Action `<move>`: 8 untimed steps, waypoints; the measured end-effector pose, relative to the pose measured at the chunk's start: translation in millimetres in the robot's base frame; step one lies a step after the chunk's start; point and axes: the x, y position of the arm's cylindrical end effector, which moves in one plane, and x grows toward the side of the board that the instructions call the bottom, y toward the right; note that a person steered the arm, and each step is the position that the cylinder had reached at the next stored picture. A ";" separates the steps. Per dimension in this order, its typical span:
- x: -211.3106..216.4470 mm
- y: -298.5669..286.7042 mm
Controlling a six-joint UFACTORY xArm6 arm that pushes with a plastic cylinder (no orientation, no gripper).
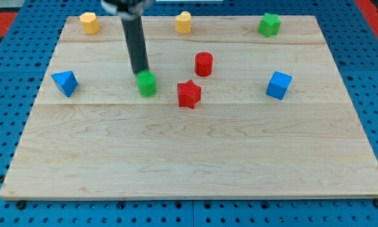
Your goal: Slide the green circle towards the bottom center of the board
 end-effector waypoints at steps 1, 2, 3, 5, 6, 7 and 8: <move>78.3 8.4; 122.7 59.5; 117.3 57.7; 122.9 131.8; 111.5 166.2; 144.4 173.8; 134.9 123.9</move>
